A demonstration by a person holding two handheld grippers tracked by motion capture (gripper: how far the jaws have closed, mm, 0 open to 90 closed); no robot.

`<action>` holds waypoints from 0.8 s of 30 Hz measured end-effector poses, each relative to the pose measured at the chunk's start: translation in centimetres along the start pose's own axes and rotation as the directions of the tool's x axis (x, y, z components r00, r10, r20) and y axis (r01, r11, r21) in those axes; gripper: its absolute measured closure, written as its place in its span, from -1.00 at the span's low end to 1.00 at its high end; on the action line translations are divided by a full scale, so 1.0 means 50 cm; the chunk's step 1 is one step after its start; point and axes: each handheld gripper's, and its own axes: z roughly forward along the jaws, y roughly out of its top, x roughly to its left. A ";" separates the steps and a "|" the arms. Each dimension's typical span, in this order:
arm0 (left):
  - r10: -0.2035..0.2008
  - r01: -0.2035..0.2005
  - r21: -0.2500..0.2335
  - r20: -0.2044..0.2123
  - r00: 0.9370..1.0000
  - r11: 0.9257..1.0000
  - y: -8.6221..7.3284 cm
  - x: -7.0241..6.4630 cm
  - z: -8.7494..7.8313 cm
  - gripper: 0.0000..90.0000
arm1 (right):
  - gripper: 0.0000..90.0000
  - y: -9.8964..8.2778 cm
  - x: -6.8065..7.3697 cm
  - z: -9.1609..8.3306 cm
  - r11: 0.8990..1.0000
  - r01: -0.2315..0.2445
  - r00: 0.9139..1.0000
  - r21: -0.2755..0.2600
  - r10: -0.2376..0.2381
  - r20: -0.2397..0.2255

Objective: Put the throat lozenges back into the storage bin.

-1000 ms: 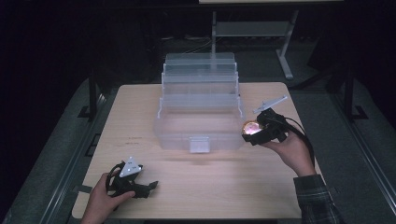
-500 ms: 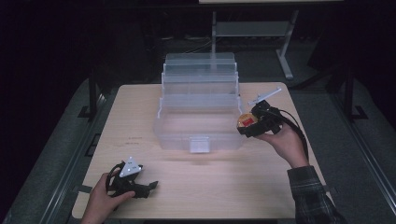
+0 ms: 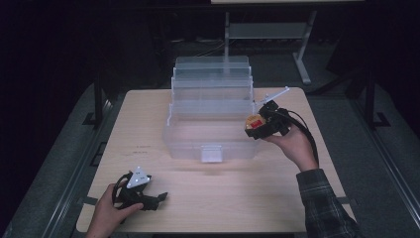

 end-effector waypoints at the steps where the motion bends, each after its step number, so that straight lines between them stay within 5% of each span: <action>1: 0.000 0.000 0.000 0.000 1.000 1.000 0.000 0.000 0.000 -0.76 | -0.56 0.003 0.000 0.003 1.000 0.002 1.000 0.000 -0.002 -0.002; 24: 0.000 0.000 0.000 0.000 1.000 1.000 0.000 0.000 0.000 -0.76 | -0.56 0.024 0.004 0.069 0.999 -0.003 1.000 0.045 0.005 -0.027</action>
